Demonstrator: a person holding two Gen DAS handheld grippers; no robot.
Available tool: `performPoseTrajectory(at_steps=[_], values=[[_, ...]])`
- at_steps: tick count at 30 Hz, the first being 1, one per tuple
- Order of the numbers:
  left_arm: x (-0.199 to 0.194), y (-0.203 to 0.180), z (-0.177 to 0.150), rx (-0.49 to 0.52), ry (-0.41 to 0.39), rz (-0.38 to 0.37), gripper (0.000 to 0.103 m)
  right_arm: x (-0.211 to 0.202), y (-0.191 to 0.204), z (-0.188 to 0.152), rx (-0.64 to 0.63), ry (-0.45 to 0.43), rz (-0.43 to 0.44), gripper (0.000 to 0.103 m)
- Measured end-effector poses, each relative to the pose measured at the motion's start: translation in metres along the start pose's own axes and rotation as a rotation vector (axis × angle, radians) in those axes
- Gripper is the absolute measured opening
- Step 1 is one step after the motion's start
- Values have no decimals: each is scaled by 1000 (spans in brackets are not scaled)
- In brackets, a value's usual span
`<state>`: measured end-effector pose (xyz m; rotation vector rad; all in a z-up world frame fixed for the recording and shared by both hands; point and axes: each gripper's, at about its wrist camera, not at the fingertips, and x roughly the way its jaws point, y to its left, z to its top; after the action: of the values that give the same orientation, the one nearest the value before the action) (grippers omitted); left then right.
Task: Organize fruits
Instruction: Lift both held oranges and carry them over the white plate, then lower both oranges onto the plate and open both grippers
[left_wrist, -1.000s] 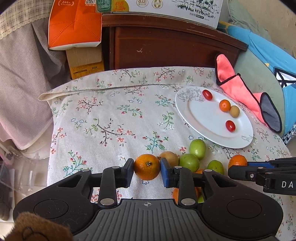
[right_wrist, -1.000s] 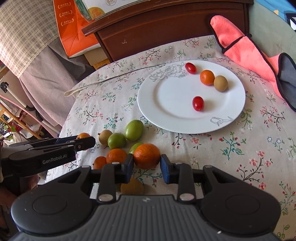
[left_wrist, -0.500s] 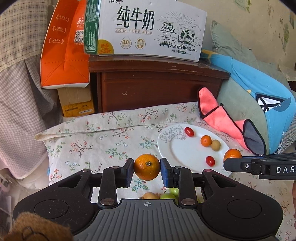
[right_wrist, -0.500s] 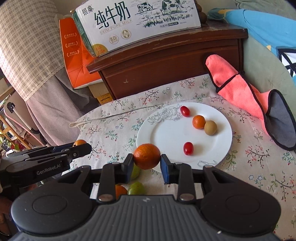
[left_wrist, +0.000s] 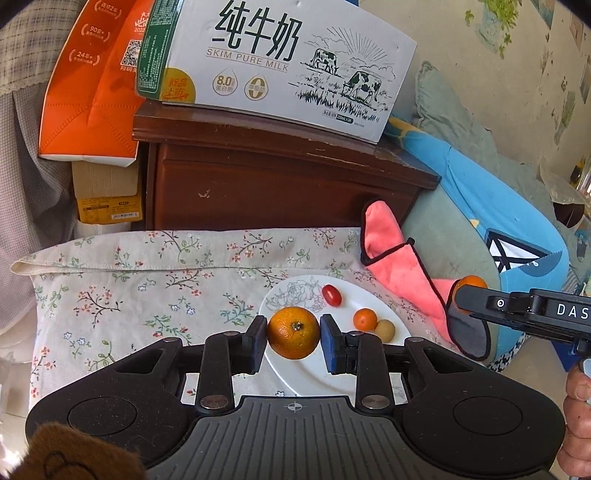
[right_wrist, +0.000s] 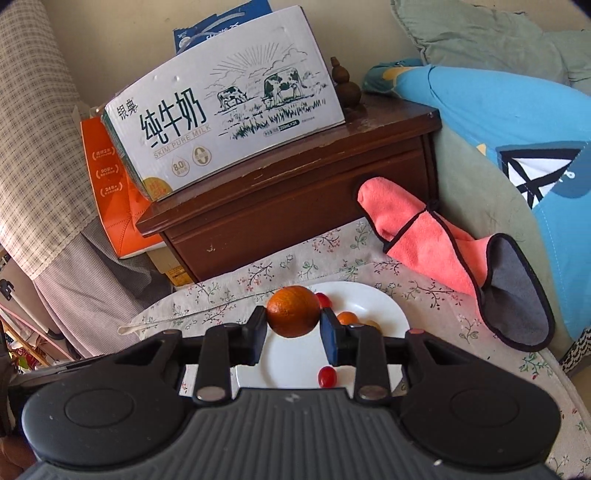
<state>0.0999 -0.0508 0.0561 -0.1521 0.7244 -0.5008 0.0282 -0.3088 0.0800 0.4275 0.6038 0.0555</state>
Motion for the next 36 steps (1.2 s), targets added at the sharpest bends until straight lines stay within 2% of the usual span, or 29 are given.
performPoseTrajectory(at_steps=[4,11,16,28,32,34,36], values=[[11,1,-1,-5,9,-2,28,9,-10,-1,80,13,7,31],[37,-2,-7,33,49,-7,28,41,-8,-24,138,139,5,31],[52,-3,-11,34,69,-19,28,57,-11,-36,176,195,-17,31],[73,-5,-18,16,89,-37,28,79,-16,-44,237,226,-58,33],[71,-7,-17,9,78,-37,31,78,-15,-42,247,203,-59,34],[69,-7,-16,3,75,-29,37,75,-14,-40,239,190,-58,34],[65,-6,-13,-11,66,-18,48,72,-13,-38,231,174,-57,34]])
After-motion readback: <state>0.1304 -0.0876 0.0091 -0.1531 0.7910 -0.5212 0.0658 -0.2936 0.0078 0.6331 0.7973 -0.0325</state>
